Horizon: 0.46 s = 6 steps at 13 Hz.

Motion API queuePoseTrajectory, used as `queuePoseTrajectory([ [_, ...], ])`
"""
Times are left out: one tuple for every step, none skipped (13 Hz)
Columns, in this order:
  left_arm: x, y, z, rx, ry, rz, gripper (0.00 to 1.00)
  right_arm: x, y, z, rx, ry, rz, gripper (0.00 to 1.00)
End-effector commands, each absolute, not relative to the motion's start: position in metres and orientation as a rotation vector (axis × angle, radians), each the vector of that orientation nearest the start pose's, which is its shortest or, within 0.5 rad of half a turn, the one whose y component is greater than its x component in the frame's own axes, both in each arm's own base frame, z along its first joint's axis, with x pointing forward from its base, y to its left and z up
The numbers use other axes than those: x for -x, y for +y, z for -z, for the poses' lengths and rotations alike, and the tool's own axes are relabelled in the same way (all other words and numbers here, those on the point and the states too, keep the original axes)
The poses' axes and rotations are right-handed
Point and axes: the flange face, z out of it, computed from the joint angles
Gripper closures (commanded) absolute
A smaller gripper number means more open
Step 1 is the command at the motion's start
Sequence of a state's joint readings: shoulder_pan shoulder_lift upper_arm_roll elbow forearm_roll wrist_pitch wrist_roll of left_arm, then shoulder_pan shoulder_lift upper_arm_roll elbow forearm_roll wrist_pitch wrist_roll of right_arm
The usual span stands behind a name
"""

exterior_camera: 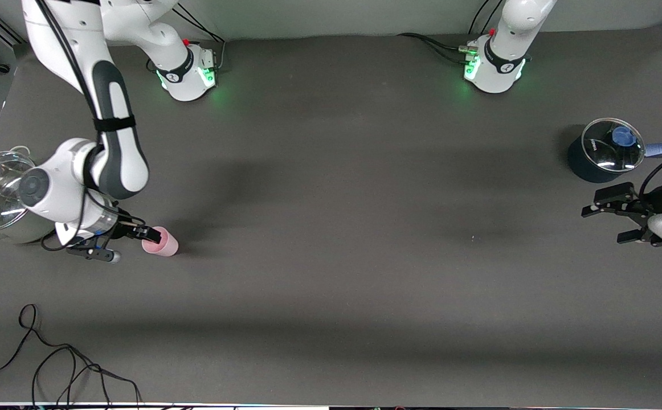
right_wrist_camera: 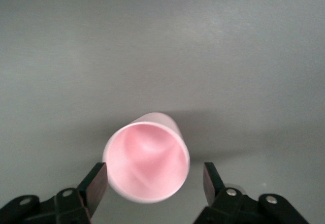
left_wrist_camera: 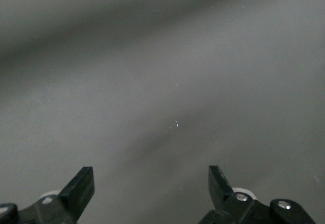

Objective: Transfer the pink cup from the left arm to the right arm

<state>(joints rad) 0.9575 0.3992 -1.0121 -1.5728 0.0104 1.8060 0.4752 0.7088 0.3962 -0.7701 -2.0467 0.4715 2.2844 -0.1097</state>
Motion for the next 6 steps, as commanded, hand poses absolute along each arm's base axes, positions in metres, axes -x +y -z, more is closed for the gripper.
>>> queuePoseTrajectory([
  [-0.621,0.043,-0.527,3.313,0.659,0.064,0.0,-0.592,-0.021,-0.356,2.938,0.371,-0.046,0.15],
  [-0.62,0.044,-0.528,3.314,0.531,0.03,0.0,-0.595,-0.028,-0.379,2.928,0.394,-0.069,0.13],
  [-0.618,0.042,-0.527,3.288,0.433,-0.02,0.0,-0.596,-0.034,-0.41,2.94,0.403,-0.105,0.13],
  [-0.615,0.03,-0.531,3.247,0.328,-0.048,0.0,-0.595,-0.035,-0.442,2.952,0.394,-0.132,0.12],
  [-0.613,0.011,-0.542,3.193,0.218,-0.035,0.0,-0.593,-0.036,-0.475,2.965,0.39,-0.15,0.11],
  [-0.609,0.005,-0.547,3.176,0.114,-0.052,0.0,-0.59,-0.035,-0.503,2.991,0.38,-0.185,0.11],
])
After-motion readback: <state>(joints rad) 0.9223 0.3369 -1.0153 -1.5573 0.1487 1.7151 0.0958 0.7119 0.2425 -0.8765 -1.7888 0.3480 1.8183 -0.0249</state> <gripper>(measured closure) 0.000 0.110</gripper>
